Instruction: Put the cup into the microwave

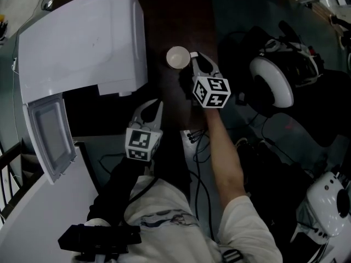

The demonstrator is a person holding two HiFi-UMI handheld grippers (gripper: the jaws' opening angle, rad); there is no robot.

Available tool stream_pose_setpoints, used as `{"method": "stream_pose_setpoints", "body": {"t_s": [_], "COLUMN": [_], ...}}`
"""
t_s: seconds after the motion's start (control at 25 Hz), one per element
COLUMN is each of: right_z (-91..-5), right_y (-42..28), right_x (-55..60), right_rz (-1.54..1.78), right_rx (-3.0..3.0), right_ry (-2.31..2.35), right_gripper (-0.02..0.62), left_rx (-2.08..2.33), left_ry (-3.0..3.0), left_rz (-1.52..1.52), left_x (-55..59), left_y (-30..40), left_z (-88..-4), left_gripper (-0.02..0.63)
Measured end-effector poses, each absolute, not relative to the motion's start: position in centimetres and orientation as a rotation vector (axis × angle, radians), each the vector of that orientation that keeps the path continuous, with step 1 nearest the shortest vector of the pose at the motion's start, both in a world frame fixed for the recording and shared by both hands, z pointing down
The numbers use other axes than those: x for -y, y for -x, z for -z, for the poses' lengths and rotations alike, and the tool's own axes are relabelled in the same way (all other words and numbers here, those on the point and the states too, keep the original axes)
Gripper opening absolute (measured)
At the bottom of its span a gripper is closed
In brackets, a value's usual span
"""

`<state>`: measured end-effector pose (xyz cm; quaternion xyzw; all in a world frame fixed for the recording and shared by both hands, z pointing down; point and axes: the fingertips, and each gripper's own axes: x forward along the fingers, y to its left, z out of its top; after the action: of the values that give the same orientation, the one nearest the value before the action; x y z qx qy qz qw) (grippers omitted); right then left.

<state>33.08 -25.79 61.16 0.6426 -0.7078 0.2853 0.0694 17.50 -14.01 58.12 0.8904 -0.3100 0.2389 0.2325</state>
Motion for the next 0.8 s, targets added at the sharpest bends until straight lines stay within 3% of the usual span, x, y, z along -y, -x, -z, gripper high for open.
{"method": "stream_pose_setpoints", "body": {"t_s": [0.8], "right_z": [-52.2], "right_y": [-23.2], "right_x": [13.7], "right_rz": [-0.812], "right_rx": [2.111], "right_ry": [-1.998], "right_gripper": [0.035], "left_rx": [0.939], "left_ry": [-2.575], "left_rz": [-0.422], "left_x": [9.8], "left_y": [-8.7], "left_z": [-50.5], "left_gripper": [0.0]}}
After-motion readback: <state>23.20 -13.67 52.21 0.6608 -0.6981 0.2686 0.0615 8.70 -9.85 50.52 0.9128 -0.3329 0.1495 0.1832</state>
